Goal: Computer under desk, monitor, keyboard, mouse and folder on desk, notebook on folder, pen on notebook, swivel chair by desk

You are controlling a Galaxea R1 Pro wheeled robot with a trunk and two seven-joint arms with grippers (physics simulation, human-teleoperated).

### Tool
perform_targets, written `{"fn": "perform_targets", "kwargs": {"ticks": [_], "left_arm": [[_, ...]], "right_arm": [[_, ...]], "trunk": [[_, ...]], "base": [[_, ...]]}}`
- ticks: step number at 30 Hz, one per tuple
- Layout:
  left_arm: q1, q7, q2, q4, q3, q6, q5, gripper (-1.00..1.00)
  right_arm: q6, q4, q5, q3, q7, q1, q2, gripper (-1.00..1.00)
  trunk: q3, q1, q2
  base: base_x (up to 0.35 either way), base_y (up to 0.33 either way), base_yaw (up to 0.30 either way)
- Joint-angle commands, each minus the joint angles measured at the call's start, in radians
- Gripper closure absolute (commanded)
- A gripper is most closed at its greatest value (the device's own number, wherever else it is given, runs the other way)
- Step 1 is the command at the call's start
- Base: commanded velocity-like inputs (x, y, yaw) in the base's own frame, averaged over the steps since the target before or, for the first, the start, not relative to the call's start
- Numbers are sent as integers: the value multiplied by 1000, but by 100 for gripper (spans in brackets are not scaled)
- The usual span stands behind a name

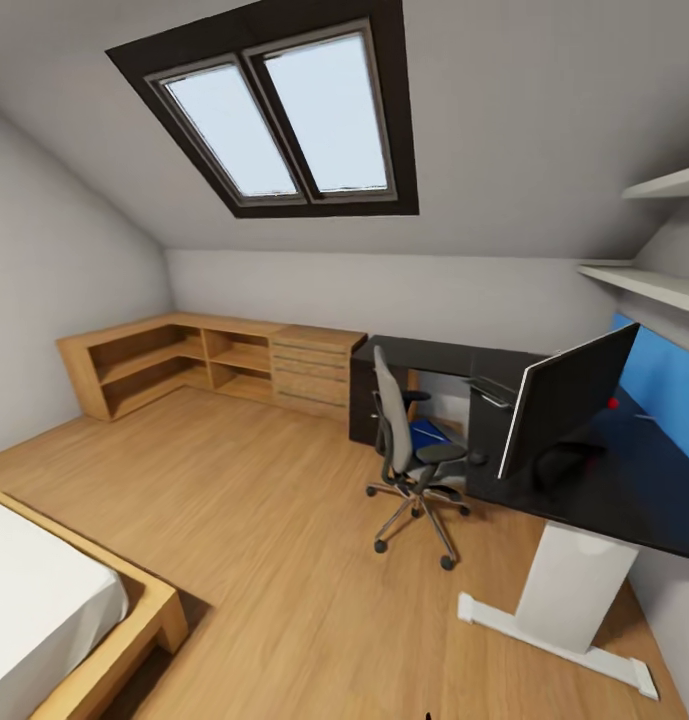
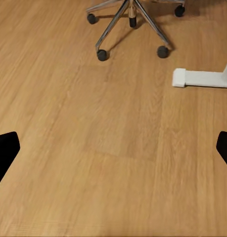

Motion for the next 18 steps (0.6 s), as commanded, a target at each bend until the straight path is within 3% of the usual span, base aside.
{"fn": "perform_targets", "kwargs": {"ticks": [1,12,18], "left_arm": [[-1,-2,0,3,-4,-3,10,-100],[-1,0,-11,19,-5,-12,8,-100],[-1,3,-10,19,-4,-13,11,-100]], "right_arm": [[-3,1,1,-7,3,-1,1,-100],[-4,1,7,-3,4,-1,1,-100],[-6,1,10,-1,5,-1,0,-100]], "trunk": [[-2,1,-1],[-2,1,-1],[-2,1,-1]], "base": [[319,20,-49],[326,3,-7],[301,145,-113]]}}
